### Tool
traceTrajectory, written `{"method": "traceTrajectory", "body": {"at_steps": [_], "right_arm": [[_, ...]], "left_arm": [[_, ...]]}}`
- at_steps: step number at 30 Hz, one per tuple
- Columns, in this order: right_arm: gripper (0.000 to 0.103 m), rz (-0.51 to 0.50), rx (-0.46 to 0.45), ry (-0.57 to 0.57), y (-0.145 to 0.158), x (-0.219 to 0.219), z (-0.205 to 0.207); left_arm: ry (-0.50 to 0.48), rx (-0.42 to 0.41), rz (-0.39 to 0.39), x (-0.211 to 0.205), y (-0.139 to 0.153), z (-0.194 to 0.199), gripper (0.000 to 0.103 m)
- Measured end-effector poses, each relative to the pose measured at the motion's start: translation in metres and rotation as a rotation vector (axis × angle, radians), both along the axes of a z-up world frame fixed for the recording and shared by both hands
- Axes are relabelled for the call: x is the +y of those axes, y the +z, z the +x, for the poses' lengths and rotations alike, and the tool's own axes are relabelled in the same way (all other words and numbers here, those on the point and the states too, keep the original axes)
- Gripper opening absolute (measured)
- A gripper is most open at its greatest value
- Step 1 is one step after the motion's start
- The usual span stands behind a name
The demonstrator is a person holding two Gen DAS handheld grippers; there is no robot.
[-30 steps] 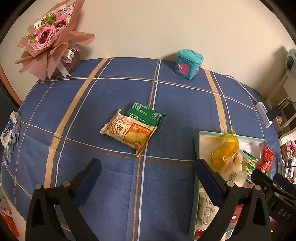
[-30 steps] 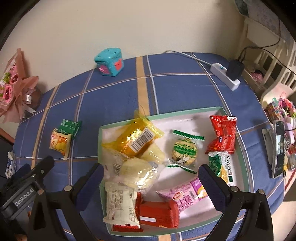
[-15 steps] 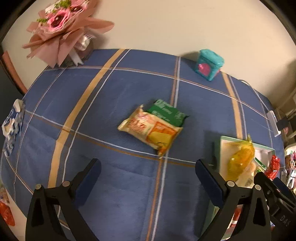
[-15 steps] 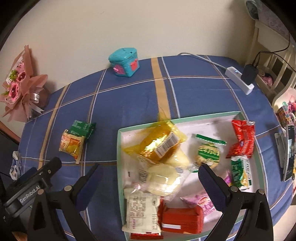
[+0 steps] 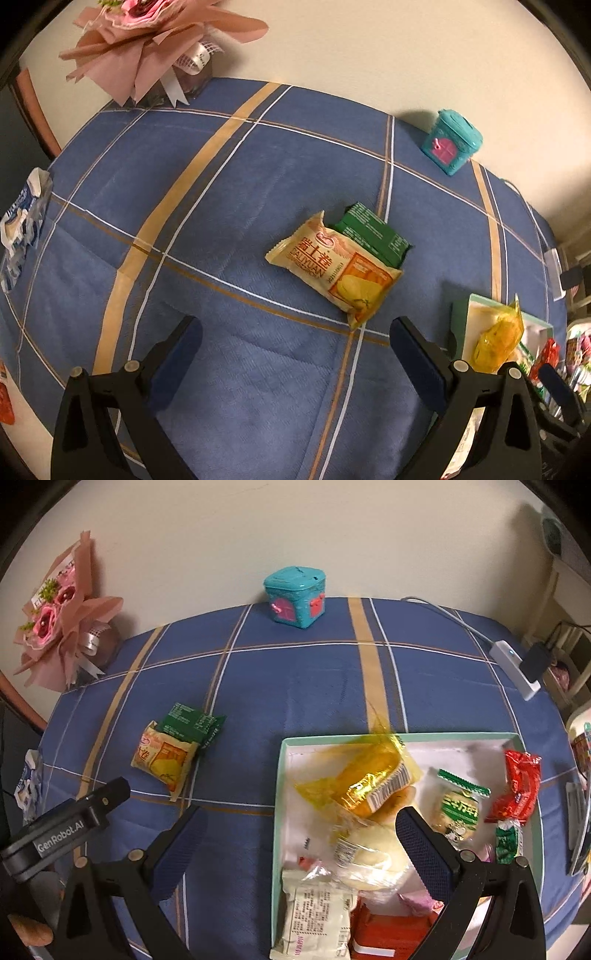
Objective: Organize snacks
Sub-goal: 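Move the left tool to the yellow Swiss roll packet while the right moves to the green biscuit packet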
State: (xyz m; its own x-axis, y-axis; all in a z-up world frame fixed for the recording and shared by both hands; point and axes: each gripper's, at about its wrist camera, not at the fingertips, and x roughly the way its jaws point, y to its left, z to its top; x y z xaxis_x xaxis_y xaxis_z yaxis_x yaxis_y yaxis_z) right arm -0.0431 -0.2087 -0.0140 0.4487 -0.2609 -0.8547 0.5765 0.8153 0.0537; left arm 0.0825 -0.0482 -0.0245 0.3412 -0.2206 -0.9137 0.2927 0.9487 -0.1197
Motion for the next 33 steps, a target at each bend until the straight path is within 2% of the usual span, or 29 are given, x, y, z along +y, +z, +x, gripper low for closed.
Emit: {"method": "traceTrajectory", "body": {"at_steps": [5, 12, 27, 33], "right_arm": [[0.103, 0.012, -0.002, -0.004, -0.001, 0.0, 0.009], [0.103, 0.014, 0.004, 0.01, -0.005, 0.001, 0.026], [0.103, 0.0, 0.04, 0.002, -0.02, -0.005, 0.055], [0.103, -0.008, 0.045, -0.009, -0.027, -0.012, 0.064]], "left_arm": [[0.04, 0.033, -0.035, 0.007, -0.005, 0.011, 0.101], [0.048, 0.047, -0.052, 0.004, -0.012, 0.025, 0.101], [0.049, 0.082, -0.086, -0.027, -0.034, 0.043, 0.101], [0.04, 0.069, -0.068, -0.035, -0.042, 0.051, 0.101]]}}
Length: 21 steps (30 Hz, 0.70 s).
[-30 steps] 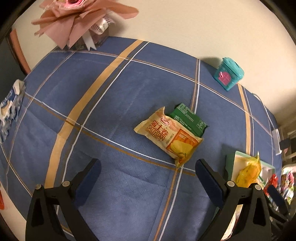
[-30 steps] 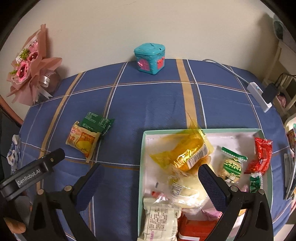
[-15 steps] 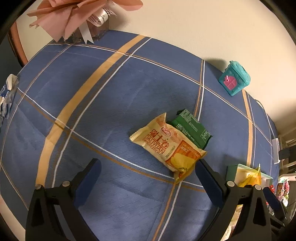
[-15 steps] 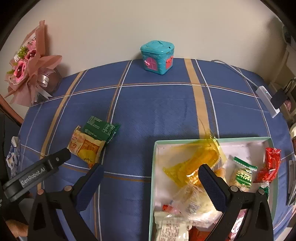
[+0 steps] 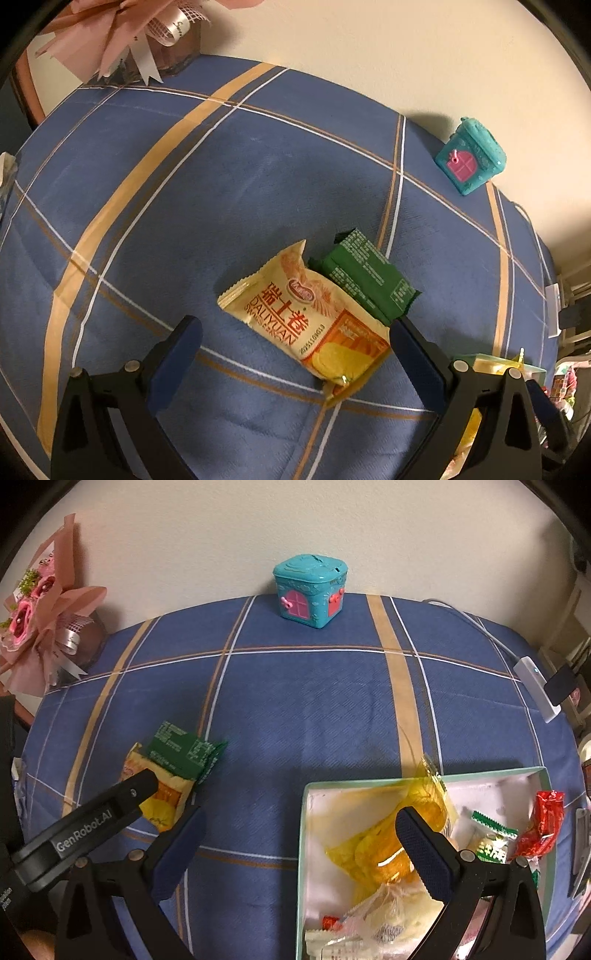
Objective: Organize snacks
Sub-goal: 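Move the left tool to the yellow Swiss roll packet while the right moves to the green biscuit packet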
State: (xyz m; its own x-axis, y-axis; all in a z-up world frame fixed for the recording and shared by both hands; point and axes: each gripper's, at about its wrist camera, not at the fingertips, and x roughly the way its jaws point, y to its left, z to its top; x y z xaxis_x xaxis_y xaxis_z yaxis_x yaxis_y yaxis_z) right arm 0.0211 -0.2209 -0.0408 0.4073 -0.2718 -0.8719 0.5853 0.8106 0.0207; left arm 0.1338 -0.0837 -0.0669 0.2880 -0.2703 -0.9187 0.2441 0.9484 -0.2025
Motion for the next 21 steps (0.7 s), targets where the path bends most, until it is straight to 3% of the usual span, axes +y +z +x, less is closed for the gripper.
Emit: {"method": "traceTrajectory", "body": {"at_steps": [14, 21], "right_arm": [[0.103, -0.014, 0.018, 0.005, -0.008, -0.004, 0.015], [0.103, -0.008, 0.02, 0.001, -0.009, -0.004, 0.014]], "left_arm": [[-0.015, 0.013, 0.011, -0.005, -0.016, 0.014, 0.101], [-0.038, 0.024, 0.06, -0.002, -0.014, 0.015, 0.101]]}}
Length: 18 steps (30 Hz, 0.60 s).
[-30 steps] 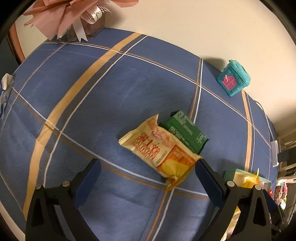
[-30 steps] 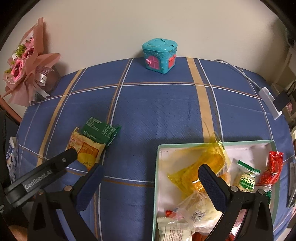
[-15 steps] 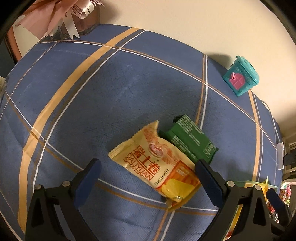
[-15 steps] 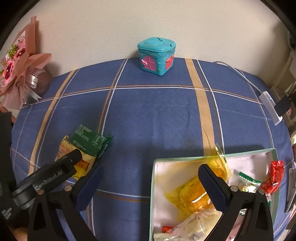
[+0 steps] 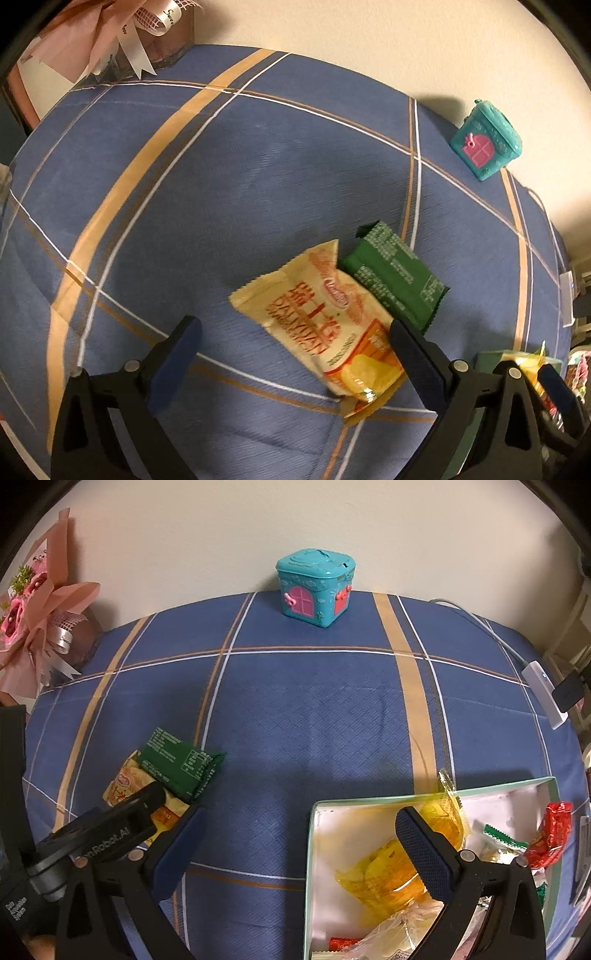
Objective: Organize snacks
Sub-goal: 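Move the left tool to the yellow Swiss roll packet while the right moves to the green biscuit packet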
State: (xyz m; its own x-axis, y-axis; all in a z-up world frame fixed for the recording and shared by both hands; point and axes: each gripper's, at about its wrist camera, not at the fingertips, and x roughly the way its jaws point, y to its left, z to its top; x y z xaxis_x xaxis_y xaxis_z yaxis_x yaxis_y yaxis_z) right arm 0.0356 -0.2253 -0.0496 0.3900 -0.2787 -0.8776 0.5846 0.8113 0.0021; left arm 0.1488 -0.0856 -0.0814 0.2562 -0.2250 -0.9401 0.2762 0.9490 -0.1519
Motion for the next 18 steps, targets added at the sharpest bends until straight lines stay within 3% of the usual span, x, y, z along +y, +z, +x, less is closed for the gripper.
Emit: {"method": "traceTrajectory", "body": {"at_steps": [4, 10, 13, 18], "right_arm": [[0.103, 0.013, -0.001, -0.007, -0.001, 0.0, 0.001], [0.103, 0.01, -0.001, -0.008, 0.0, 0.002, 0.001], [0.103, 0.01, -0.004, -0.014, 0.001, 0.0, -0.001], [0.103, 0.006, 0.004, -0.039, 0.0, -0.006, -0.007]], "left_arm": [[0.018, 0.006, 0.008, 0.012, 0.002, 0.006, 0.101], [0.06, -0.012, -0.064, 0.018, 0.005, 0.009, 0.101], [0.033, -0.018, -0.103, 0.008, 0.005, 0.003, 0.101], [-0.009, 0.008, -0.075, -0.008, -0.006, -0.007, 0.101]]}}
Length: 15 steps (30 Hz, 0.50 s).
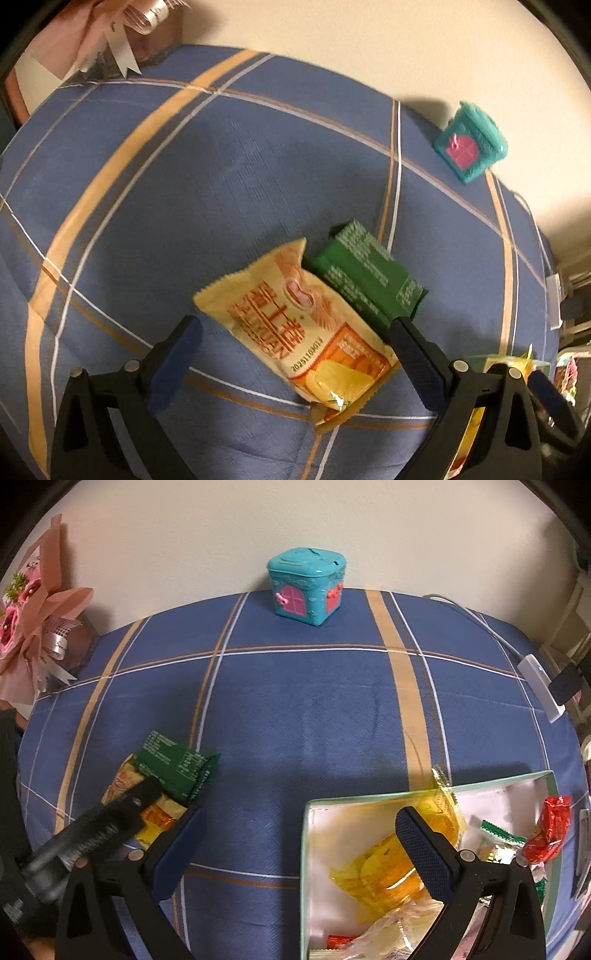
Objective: Organize snacks
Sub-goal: 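Move the left tool to the yellow Swiss roll packet while the right moves to the green biscuit packet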
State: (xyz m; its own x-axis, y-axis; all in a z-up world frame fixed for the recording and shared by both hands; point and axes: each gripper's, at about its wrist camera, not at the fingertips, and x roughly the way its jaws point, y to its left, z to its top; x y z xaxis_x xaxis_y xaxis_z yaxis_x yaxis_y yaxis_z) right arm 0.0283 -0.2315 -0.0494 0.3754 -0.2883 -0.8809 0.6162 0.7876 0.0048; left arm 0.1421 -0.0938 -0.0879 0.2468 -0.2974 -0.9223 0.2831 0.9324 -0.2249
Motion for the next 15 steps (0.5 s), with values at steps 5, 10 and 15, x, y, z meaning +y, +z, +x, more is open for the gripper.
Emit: {"method": "traceTrajectory", "body": {"at_steps": [5, 10, 15], "right_arm": [[0.103, 0.007, -0.007, -0.006, 0.001, -0.003, -0.002], [0.103, -0.007, 0.002, 0.013, -0.001, 0.004, 0.004], [0.103, -0.045, 0.018, 0.066, -0.002, 0.021, 0.018]], "left_arm": [[-0.014, 0.035, 0.073, 0.01, -0.002, 0.002, 0.101], [0.015, 0.011, 0.11, 0.032, 0.005, 0.008, 0.101], [0.059, 0.006, 0.106, 0.05, 0.005, 0.012, 0.101]]}}
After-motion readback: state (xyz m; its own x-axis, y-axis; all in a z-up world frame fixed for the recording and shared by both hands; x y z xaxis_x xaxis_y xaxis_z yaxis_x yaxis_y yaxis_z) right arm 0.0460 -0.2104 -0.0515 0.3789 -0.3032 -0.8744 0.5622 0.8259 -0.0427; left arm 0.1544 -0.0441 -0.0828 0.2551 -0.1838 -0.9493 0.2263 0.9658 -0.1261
